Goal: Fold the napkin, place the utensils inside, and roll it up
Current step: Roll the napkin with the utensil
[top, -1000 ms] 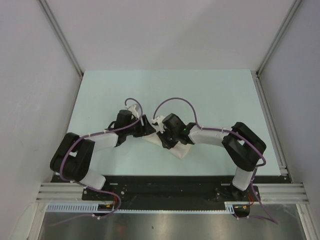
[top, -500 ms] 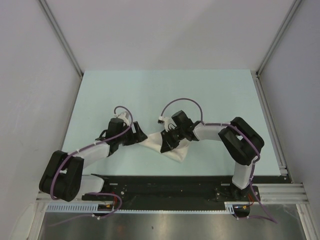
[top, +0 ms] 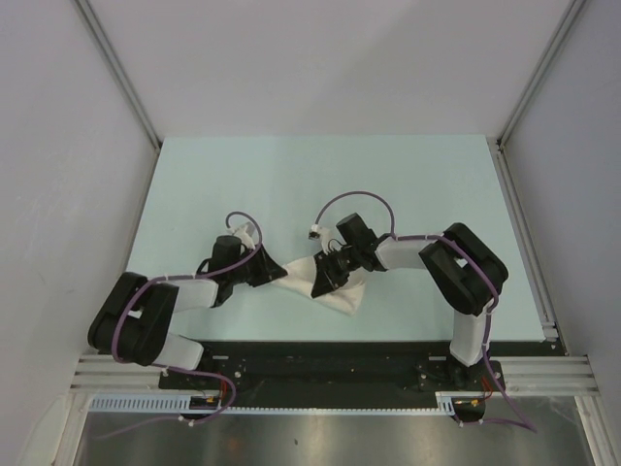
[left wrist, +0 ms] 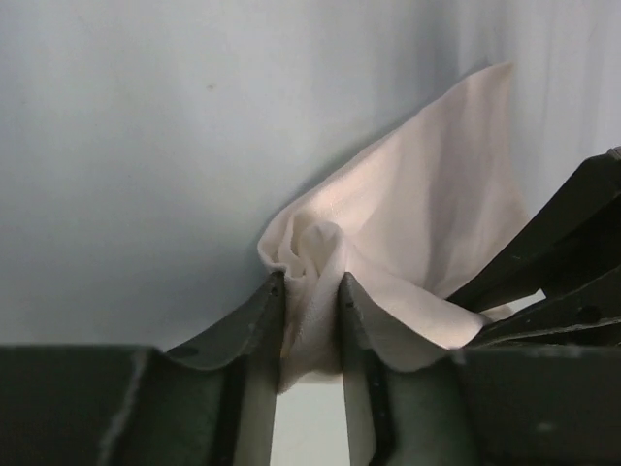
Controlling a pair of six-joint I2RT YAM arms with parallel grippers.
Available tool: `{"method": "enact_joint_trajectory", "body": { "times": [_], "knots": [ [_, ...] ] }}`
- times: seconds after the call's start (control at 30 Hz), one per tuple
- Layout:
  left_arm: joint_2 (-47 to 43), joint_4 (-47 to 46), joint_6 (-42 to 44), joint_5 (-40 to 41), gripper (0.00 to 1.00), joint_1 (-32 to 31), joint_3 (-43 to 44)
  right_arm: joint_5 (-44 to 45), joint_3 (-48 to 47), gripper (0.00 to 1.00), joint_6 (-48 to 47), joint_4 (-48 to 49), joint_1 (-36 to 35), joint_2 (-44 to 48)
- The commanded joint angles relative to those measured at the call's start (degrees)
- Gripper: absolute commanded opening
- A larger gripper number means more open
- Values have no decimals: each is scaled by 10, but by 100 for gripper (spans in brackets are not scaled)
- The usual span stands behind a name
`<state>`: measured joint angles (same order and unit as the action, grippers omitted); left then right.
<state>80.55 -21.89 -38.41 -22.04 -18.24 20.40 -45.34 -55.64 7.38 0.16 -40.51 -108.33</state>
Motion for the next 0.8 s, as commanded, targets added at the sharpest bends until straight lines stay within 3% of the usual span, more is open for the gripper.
{"method": "enact_joint_trajectory", "body": {
  "times": [0.0, 0.03, 0.1, 0.13, 0.17, 0.33, 0.4, 0.53, 0.63, 0.77],
  "knots": [
    [24, -16, -18, -47, 23, -2, -15, 3, 9, 23, -10, -41, -4, -20],
    [23, -13, -17, -47, 8, -2, -12, 5, 4, 25, -10, -46, -4, -16],
    [18, 10, -10, -37, 0, -2, -5, 17, -3, 36, -13, -60, -3, 1],
    [13, 21, -5, -31, 0, -2, 5, 24, -7, 41, -18, -77, -2, 11],
    [9, 36, 3, -25, 0, -2, 10, 40, -17, 53, -18, -85, -3, 20],
    [25, 116, 37, -15, 0, -2, 59, 156, -46, 70, -18, -126, -13, 114],
    [41, 127, 44, -19, 0, -1, 67, 218, -48, 73, -21, -123, -40, 142],
    [58, 135, 48, -26, 0, -1, 82, 469, -36, 75, -63, -105, -127, 192],
    [64, 140, 51, -27, 0, -1, 88, 581, -20, 75, -99, -76, -194, 190],
    [65, 146, 52, -26, 0, -1, 91, 666, 5, 73, -147, -21, -249, 173]
  ]
}}
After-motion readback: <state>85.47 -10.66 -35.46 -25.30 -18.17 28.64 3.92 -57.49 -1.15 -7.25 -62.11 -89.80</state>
